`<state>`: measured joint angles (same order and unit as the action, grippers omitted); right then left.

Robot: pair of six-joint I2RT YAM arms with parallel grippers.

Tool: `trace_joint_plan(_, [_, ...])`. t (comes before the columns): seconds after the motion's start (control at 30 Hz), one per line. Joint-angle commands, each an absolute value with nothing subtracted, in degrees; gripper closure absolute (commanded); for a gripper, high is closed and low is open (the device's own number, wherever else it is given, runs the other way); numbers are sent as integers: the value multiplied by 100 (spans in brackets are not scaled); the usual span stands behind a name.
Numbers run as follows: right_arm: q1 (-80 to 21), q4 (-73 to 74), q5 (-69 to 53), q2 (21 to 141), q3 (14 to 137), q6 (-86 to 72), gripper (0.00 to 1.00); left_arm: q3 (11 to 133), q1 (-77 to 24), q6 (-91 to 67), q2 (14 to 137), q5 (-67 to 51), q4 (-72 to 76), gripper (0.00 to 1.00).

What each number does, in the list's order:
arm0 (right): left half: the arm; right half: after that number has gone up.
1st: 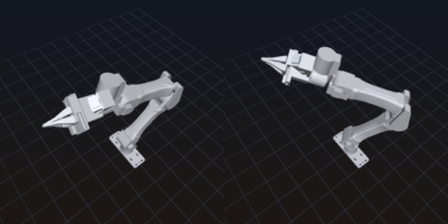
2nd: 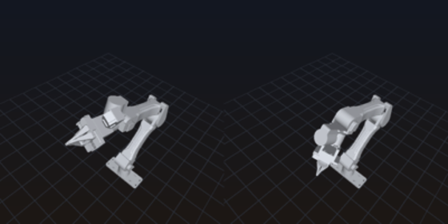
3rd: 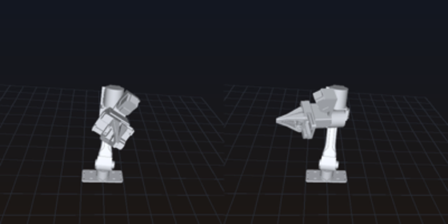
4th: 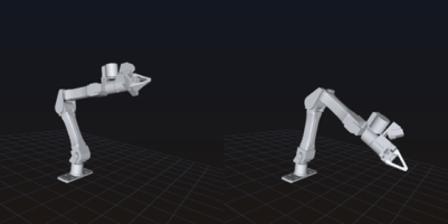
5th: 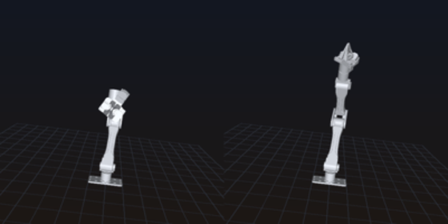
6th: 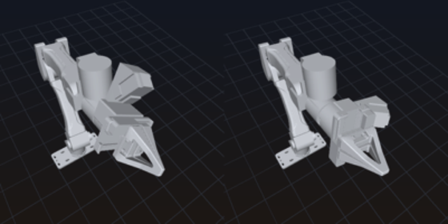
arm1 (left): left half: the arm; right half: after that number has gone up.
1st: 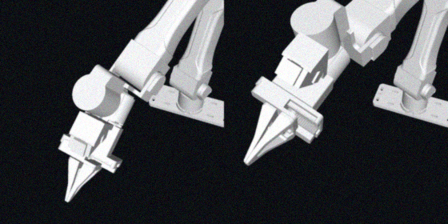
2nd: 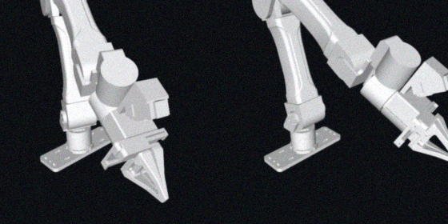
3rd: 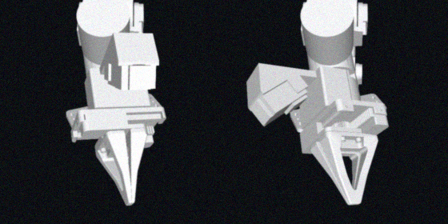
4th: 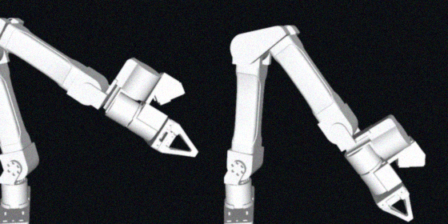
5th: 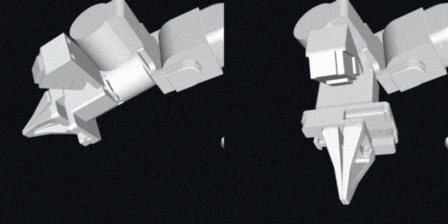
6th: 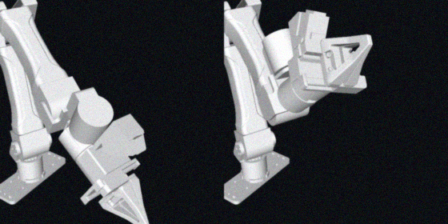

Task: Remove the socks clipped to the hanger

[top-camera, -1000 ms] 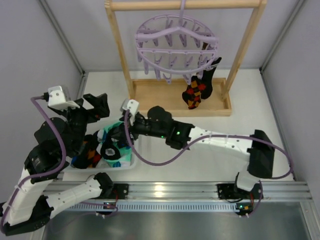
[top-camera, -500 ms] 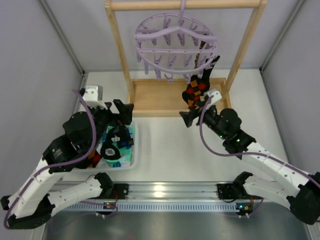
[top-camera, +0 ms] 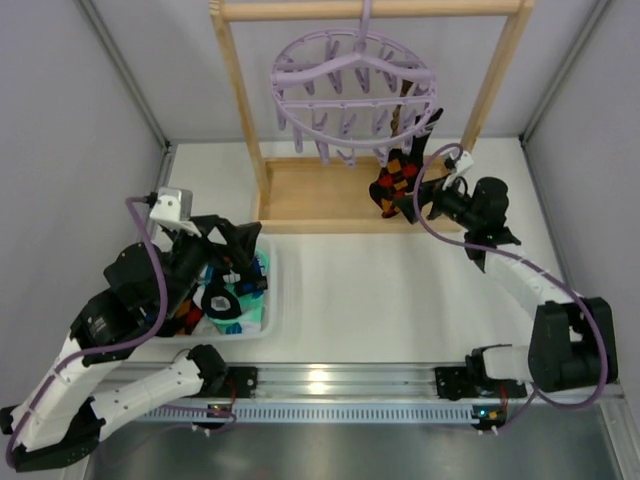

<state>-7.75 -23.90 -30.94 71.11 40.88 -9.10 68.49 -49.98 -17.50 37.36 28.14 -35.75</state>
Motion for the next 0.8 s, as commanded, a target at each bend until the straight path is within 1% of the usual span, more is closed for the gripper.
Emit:
trace_joint_plan(0.0, [-765, -2874, -4298, 7619, 4736, -134, 7, 6759, -5019, -1556, 3718, 2628, -3559, 2])
trace_joint_plan(0.23, [-677, -2943, -4219, 8366, 5273, 413, 10, 6768, -5019, -1301, 3727, 2523, -3841, 2])
trace_joint_plan(0.37, [-677, -3452, -4920, 8762, 5475, 317, 11, 6724, -5019, -1248, 3744, 2505, -3850, 2])
trace_joint_plan(0.47, [-668, -3752, -5247, 9070, 5704, 185, 16, 6715, -5019, -1204, 3753, 2496, -3850, 2])
trace_joint_plan(0.57, [-677, -3815, -5484, 9229, 5879, 36, 27, 6724, -5019, -1186, 3753, 2505, -3858, 2])
trace_joint_plan(0.6, [-685, -3875, -5545, 9237, 5871, 35, 38, 6715, -5019, -1195, 3770, 2505, -3850, 2])
trace_joint_plan(0.67, [-694, -4234, -5616, 9167, 5671, -463, 48, 6724, -5019, -1230, 3832, 2505, -3841, 2])
trace_joint_plan(0.7, [-694, -4610, -5608, 9080, 5573, -570, 65, 6758, -5019, -1248, 3858, 2479, -3841, 2])
trace_joint_plan(0.73, [-703, -4806, -5590, 9036, 5485, -667, 77, 6776, -5019, -1292, 3884, 2452, -3850, 2])
trace_joint_plan(0.77, [-738, -4964, -5520, 8983, 5302, -877, 86, 6802, -5019, -1309, 3963, 2435, -3850, 2])
